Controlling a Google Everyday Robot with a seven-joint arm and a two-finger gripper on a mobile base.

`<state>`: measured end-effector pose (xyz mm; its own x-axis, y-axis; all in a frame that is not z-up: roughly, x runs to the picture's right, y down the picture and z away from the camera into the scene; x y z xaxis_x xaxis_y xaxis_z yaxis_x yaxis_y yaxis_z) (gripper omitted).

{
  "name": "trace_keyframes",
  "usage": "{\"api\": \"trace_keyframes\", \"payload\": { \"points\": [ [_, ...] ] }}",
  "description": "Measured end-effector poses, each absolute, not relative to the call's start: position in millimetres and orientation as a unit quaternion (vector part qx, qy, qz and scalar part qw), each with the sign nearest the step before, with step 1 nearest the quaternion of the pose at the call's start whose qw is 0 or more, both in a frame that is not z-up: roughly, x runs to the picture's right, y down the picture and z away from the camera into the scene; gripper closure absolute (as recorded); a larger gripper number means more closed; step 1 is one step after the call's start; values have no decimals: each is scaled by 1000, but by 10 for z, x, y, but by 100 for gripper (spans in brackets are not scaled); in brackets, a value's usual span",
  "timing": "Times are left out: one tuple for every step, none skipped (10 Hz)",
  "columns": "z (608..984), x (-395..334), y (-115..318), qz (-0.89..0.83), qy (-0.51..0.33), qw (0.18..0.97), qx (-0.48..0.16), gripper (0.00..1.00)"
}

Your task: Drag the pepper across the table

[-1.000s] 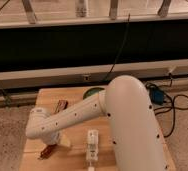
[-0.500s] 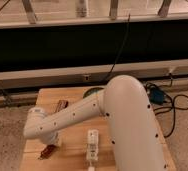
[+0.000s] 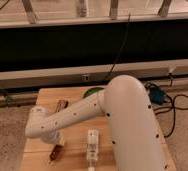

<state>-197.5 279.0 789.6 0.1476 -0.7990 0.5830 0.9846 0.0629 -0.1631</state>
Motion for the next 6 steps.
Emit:
{"api": "trace_keyframes", "payload": {
  "points": [
    [7922, -1934, 2753, -629, -173, 709, -269, 99],
    [7939, -1886, 2720, -627, -173, 711, -269, 99],
    [7938, -1886, 2721, -626, -172, 711, -269, 99],
    [7947, -1896, 2726, -626, -172, 711, -270, 99],
    [7963, -1912, 2714, -627, -171, 710, -271, 99],
    [7973, -1920, 2703, -626, -173, 711, -270, 99]
  ]
}}
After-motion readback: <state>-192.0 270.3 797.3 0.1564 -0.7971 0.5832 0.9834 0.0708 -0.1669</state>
